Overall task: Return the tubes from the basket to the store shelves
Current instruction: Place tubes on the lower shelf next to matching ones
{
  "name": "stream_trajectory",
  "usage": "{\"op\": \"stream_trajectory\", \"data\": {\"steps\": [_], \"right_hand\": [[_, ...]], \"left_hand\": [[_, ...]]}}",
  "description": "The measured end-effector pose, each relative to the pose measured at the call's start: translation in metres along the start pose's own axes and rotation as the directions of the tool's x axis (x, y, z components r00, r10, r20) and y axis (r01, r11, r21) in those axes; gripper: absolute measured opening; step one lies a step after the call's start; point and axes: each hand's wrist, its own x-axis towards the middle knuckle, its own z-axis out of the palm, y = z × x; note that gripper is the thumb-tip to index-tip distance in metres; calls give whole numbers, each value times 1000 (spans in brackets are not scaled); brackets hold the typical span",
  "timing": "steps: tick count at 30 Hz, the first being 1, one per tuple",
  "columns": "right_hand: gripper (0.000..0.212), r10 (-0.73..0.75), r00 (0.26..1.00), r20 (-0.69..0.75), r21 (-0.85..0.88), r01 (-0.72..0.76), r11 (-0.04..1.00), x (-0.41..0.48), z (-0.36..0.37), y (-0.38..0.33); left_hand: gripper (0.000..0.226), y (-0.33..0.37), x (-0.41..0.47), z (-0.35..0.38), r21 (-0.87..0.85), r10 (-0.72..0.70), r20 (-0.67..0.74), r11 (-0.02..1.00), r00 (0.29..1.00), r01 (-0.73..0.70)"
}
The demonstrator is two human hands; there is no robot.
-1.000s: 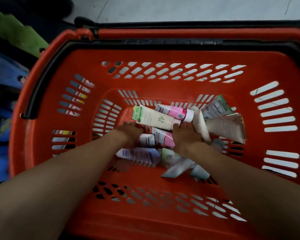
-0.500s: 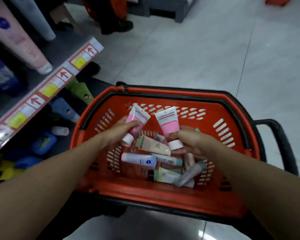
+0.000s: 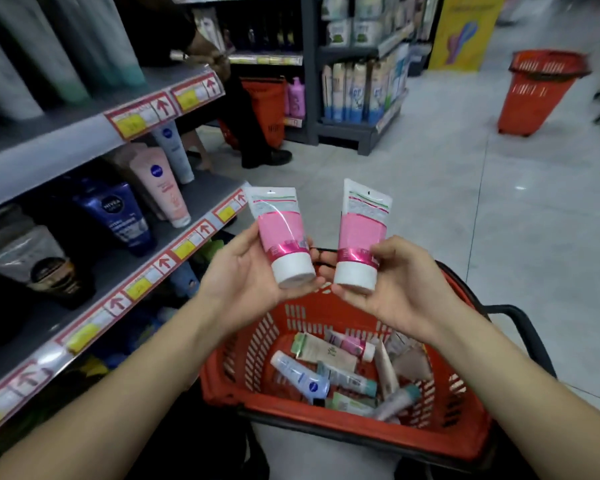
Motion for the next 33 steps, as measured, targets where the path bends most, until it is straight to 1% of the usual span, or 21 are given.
{"op": "stream_trajectory", "data": {"steps": [1,3,5,6,8,10,11,13,15,16,18,19,21,23,27,28,30,31,33], "right_hand": [[61,-11,1000,25,38,10,999,2,2,-1],[60,-58,997,58,72,54,996,3,1,-4],[60,-99,992,72,65,95,993,5,-3,-7],[64,-112,991,79,61,107,992,6,-5,-8],[78,-122,987,105,53,117,992,7,-6,-8],[85,-105,987,123,50,100,994,9,-5,-7],[84,-100,988,121,48,94,994,10,-3,-7],[75,-107,989,99,21,106,994,13,-1,-6],[67,-153,987,58,-52,156,986,15,1,-6],[63,-196,980,28,-127,198,972,16,3,-6],[58,-285,958,-13,-358,262,896,16,7,-6],[59,-308,951,-28,-463,261,847,17,9,-6],[62,-320,946,-46,-570,238,786,19,11,-4],[58,-312,948,-68,-569,220,793,23,14,-1],[28,-256,965,-57,-387,215,896,30,19,2],[27,-227,973,-31,-350,202,915,31,22,2],[35,-166,986,31,-323,167,932,32,29,2],[39,-149,988,47,-352,156,923,35,34,3],[43,-159,985,69,-462,173,870,40,46,5]], "left_hand": [[48,3,1,4,-23,25,6,999,1000,-25],[46,8,2,10,-50,93,-24,994,995,-94],[54,10,3,10,-36,131,-92,990,987,-135],[57,9,3,10,-9,135,-113,991,984,-136],[53,7,1,12,55,133,-148,990,980,-126],[56,6,1,14,51,121,-169,992,978,-113],[57,7,1,14,37,114,-168,993,979,-109],[47,8,1,16,23,110,-145,994,983,-107],[36,9,0,17,63,144,-137,989,980,-137],[36,9,1,15,106,187,-144,979,972,-173],[46,9,1,13,226,296,-152,939,943,-259],[51,9,0,12,292,340,-149,912,929,-287],[53,11,-4,10,403,395,-138,860,908,-313],[49,13,-7,6,453,423,-134,830,896,-324],[50,16,-16,1,491,443,-147,809,885,-323],[50,18,-19,0,509,451,-152,799,880,-321],[48,23,-24,-2,548,474,-175,776,863,-314],[48,27,-29,-3,569,492,-189,760,850,-313],[47,36,-40,-4,604,542,-197,723,817,-334]]}}
